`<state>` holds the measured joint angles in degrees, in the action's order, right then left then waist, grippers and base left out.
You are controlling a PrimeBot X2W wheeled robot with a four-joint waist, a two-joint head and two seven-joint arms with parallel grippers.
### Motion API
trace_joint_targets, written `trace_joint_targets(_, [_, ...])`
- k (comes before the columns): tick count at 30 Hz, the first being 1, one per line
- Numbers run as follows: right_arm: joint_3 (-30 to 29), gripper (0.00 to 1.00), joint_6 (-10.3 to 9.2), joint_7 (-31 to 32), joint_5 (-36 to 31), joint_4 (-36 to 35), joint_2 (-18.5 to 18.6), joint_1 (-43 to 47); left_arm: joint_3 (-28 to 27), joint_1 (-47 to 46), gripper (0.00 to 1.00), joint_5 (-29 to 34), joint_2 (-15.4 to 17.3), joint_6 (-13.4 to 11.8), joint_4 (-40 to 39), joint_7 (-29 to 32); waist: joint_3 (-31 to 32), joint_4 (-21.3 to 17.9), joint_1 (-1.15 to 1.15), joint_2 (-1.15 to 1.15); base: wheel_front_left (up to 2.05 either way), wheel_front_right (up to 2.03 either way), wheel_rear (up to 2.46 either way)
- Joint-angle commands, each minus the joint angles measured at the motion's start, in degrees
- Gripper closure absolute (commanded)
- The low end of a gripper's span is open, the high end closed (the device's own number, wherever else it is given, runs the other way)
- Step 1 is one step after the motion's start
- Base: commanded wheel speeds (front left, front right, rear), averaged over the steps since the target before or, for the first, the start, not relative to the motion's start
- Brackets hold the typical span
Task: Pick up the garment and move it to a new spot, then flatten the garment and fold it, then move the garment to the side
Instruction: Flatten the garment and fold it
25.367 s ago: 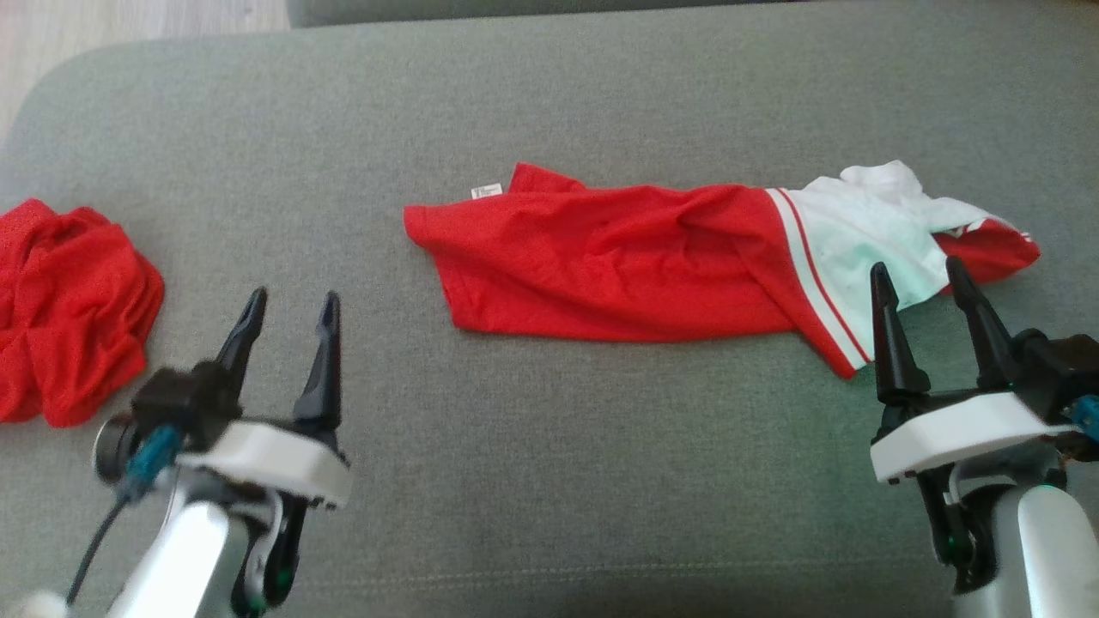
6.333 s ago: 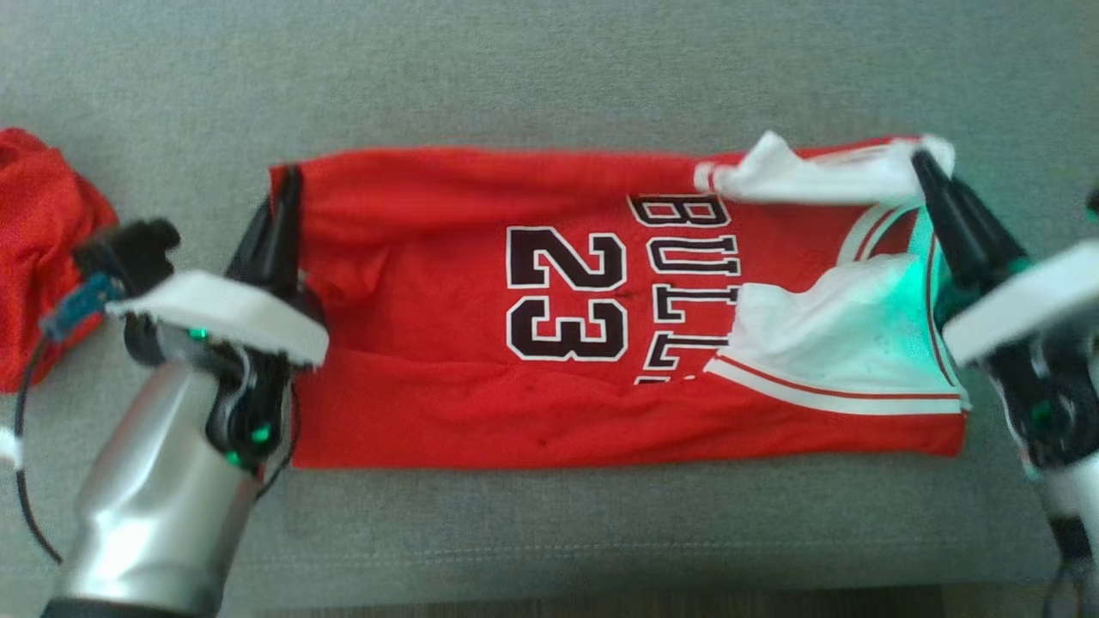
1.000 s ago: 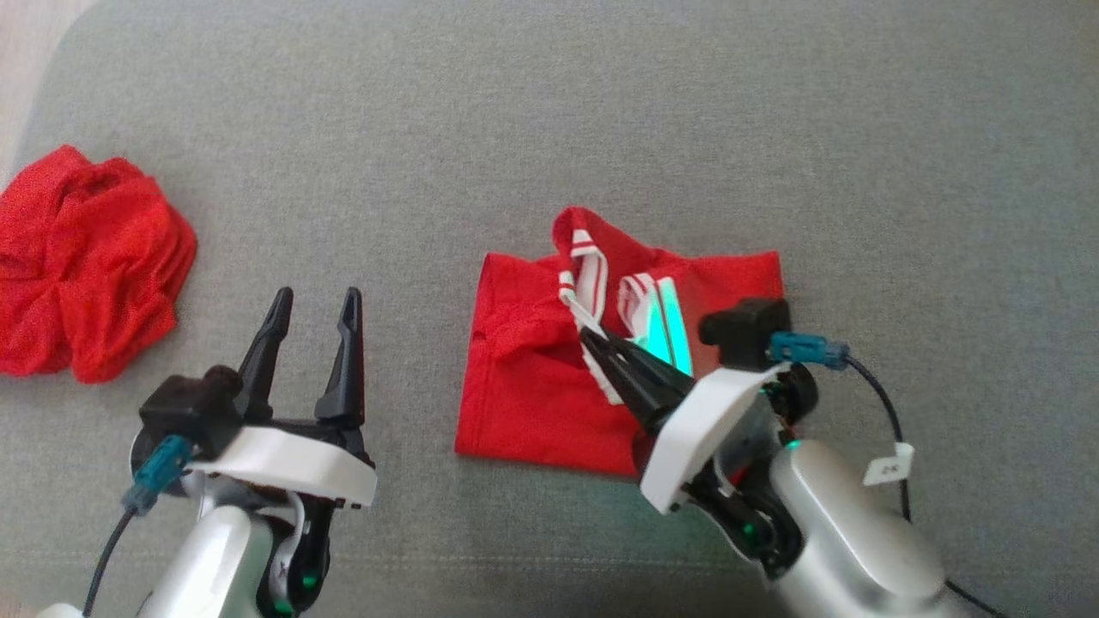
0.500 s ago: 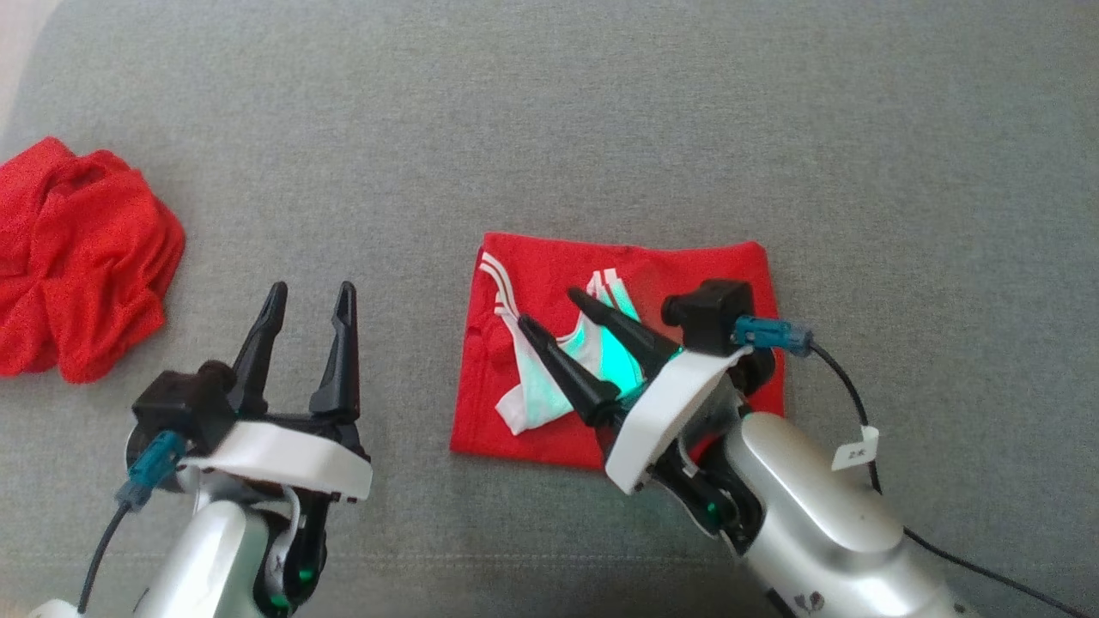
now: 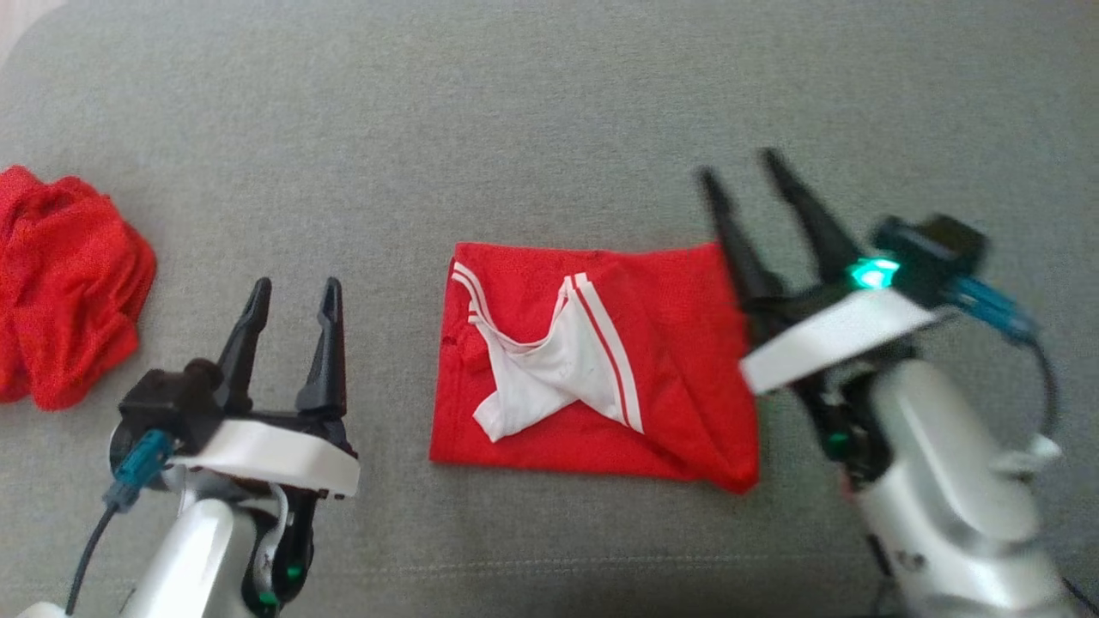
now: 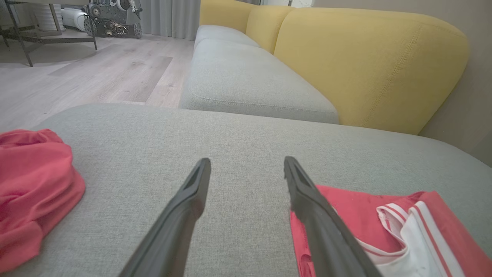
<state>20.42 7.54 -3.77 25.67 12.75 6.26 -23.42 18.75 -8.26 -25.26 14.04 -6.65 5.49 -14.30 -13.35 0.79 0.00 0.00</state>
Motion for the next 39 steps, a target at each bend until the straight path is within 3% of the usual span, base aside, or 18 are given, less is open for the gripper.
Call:
trace_joint_targets(1, [-1.92,0.00,-0.05,0.24,-1.81,-3.18,0.35,2.14,-2.63,-1.14,0.00,0.43,1.49,-0.43,-2.31,-0.56,0.27,-0.44,0.00,0.00,0.00,0.00,0.00])
trace_joint_targets(6, [-10.33,0.00,-0.05,2.37,-6.08,-8.44,1.96,8.00,-2.70,-0.55,0.00,0.37,2.01,-0.83,-3.04,-0.13,0.91,-1.46,0.00,0.00,0.00,0.00,0.00])
trace_joint_targets(12, [-15.62,0.00,-0.05,4.82,-9.33,-14.67,2.70,14.14,-2.36,-0.03,0.00,0.20,2.54,-0.83,-3.61,0.55,1.39,-2.19,0.00,0.00,0.00,0.00,0.00])
trace_joint_targets(21, [-17.25,0.00,-0.05,7.21,-10.98,-19.45,1.91,17.74,-2.18,0.58,0.00,-0.16,3.12,-1.11,-4.06,1.30,1.70,-2.62,0.00,0.00,0.00,0.00,0.00])
trace_joint_targets(37, [-17.86,0.00,-0.05,8.35,-11.52,-20.19,1.84,17.95,-1.92,0.48,0.00,-0.64,3.26,-1.41,-4.22,1.22,1.27,-2.22,0.00,0.00,0.00,0.00,0.00])
trace_joint_targets(38, [-17.84,0.44,-0.05,8.52,-11.52,-19.82,1.94,17.75,-1.90,0.38,0.00,-0.64,3.28,-1.42,-4.24,1.20,1.16,-2.18,0.00,0.00,0.00,0.00,0.00])
trace_joint_targets(39, [-17.65,1.00,-0.05,8.74,-11.49,-19.33,2.10,17.46,-1.86,0.25,0.00,-0.63,3.28,-1.42,-4.25,1.18,1.03,-2.11,0.00,0.00,0.00,0.00,0.00])
